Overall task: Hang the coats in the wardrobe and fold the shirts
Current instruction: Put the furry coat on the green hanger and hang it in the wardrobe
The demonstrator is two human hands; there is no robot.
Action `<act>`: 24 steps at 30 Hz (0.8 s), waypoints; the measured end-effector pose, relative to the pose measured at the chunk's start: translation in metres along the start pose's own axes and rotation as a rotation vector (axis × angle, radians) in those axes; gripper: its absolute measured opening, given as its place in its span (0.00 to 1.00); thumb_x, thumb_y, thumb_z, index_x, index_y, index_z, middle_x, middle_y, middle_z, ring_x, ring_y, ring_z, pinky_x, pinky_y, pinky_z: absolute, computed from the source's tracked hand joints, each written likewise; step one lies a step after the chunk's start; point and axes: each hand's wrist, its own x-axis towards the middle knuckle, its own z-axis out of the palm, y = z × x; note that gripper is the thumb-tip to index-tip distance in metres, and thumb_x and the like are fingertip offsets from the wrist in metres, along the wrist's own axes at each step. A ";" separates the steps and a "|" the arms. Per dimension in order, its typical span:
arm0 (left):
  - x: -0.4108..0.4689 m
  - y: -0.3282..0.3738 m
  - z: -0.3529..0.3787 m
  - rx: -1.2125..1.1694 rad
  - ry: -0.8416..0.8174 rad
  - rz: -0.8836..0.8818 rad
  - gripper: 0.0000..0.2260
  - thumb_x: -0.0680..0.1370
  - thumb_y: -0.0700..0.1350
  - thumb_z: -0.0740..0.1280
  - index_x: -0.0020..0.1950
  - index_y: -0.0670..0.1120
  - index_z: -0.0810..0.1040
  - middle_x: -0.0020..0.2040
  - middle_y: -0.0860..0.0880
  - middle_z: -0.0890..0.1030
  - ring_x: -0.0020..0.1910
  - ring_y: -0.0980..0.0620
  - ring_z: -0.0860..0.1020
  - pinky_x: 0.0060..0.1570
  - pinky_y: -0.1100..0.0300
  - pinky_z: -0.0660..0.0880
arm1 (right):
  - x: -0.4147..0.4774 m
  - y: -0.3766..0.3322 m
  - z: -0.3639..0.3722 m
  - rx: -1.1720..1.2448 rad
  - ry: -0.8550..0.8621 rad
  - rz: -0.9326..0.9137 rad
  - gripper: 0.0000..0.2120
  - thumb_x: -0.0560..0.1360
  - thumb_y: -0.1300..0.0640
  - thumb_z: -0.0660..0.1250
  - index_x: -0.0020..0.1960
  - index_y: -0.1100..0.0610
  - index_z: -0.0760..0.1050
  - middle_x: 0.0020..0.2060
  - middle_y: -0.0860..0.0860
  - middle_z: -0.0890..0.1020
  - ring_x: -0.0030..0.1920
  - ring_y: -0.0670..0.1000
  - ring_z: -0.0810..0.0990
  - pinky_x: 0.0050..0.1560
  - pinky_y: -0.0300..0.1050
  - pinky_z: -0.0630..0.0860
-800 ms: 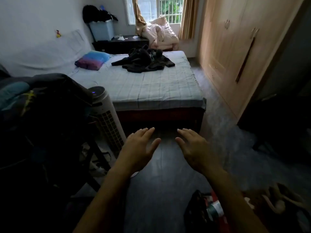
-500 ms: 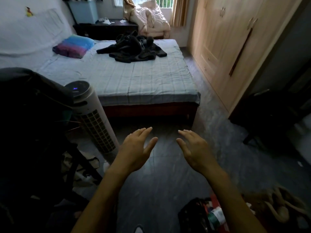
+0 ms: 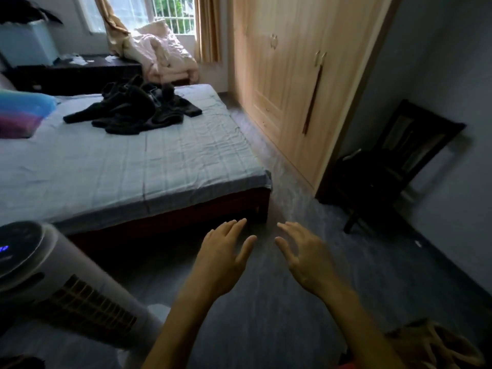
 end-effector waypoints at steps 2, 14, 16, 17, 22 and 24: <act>0.041 0.004 0.003 0.031 0.005 0.036 0.25 0.80 0.60 0.54 0.75 0.52 0.61 0.73 0.51 0.66 0.72 0.54 0.62 0.71 0.51 0.61 | 0.031 0.016 -0.007 -0.019 0.028 0.018 0.22 0.79 0.43 0.57 0.70 0.48 0.68 0.70 0.48 0.70 0.71 0.46 0.64 0.68 0.39 0.58; 0.294 0.087 0.023 0.167 0.002 0.205 0.25 0.79 0.59 0.54 0.73 0.50 0.66 0.70 0.48 0.70 0.67 0.49 0.69 0.69 0.51 0.64 | 0.227 0.125 -0.099 -0.019 0.215 0.055 0.22 0.79 0.43 0.57 0.69 0.51 0.70 0.68 0.50 0.72 0.69 0.50 0.68 0.69 0.44 0.62; 0.330 0.096 0.024 0.190 0.009 0.208 0.27 0.78 0.61 0.52 0.73 0.50 0.66 0.71 0.48 0.70 0.68 0.49 0.68 0.69 0.50 0.64 | 0.254 0.140 -0.112 -0.024 0.233 0.054 0.22 0.79 0.44 0.58 0.68 0.53 0.71 0.67 0.50 0.73 0.68 0.51 0.70 0.69 0.46 0.64; 0.346 0.099 0.026 0.195 0.006 0.206 0.27 0.78 0.61 0.52 0.73 0.50 0.65 0.71 0.48 0.69 0.69 0.49 0.68 0.69 0.50 0.63 | 0.267 0.147 -0.117 -0.036 0.230 0.056 0.21 0.79 0.44 0.59 0.68 0.52 0.71 0.67 0.50 0.73 0.68 0.51 0.69 0.69 0.45 0.63; 0.427 0.109 0.038 0.216 0.003 0.229 0.35 0.72 0.67 0.44 0.74 0.51 0.64 0.72 0.48 0.68 0.69 0.49 0.67 0.69 0.49 0.64 | 0.334 0.178 -0.134 -0.061 0.196 0.074 0.22 0.79 0.43 0.56 0.71 0.50 0.68 0.70 0.49 0.70 0.70 0.49 0.66 0.69 0.44 0.61; 0.462 0.106 0.044 0.203 0.013 0.237 0.35 0.73 0.67 0.44 0.74 0.51 0.64 0.72 0.48 0.68 0.69 0.50 0.67 0.69 0.50 0.64 | 0.366 0.189 -0.134 -0.073 0.171 0.073 0.23 0.79 0.42 0.55 0.71 0.49 0.67 0.70 0.48 0.69 0.70 0.49 0.65 0.70 0.45 0.60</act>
